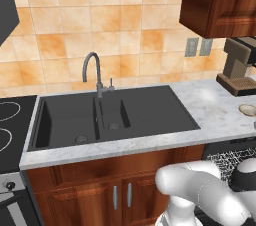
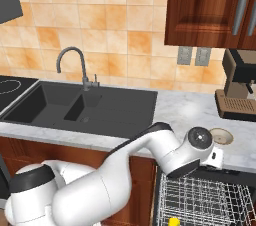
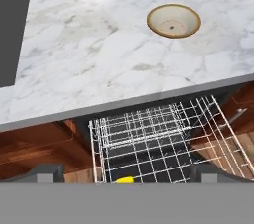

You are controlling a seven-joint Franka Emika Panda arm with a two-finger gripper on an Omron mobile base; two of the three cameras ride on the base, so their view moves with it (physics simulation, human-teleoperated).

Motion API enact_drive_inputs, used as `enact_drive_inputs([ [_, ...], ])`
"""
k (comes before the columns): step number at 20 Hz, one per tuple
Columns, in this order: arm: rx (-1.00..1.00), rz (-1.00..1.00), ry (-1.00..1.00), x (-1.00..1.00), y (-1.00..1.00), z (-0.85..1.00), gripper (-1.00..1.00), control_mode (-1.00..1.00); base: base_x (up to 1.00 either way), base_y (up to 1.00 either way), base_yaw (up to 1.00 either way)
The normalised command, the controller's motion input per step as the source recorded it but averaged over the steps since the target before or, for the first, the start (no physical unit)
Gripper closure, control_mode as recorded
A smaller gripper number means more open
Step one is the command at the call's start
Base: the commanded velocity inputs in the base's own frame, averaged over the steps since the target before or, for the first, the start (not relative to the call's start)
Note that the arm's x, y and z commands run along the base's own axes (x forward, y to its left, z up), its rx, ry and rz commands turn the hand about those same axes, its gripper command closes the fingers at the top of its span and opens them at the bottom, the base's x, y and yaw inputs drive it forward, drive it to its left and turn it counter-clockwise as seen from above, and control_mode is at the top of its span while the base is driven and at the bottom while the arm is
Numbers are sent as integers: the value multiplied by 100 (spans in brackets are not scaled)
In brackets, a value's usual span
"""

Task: Pick up the cup and bowl from the counter, place them in the dishwasher, and close the dishwasher door.

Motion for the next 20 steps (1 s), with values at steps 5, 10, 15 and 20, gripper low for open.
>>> enact_drive_inputs([
  [5, 0, 0, 0, 28, -10, 3, -100, -100, 0, 0, 0],
  [10, 10, 0, -2, 5, -5, 6, -100, -100, 0, 0, 0],
  [15, 18, 0, -1, 7, -9, 7, -100, -100, 0, 0, 0],
  [20, 14, -1, -1, 20, -15, 0, -100, -100, 0, 0, 0],
])
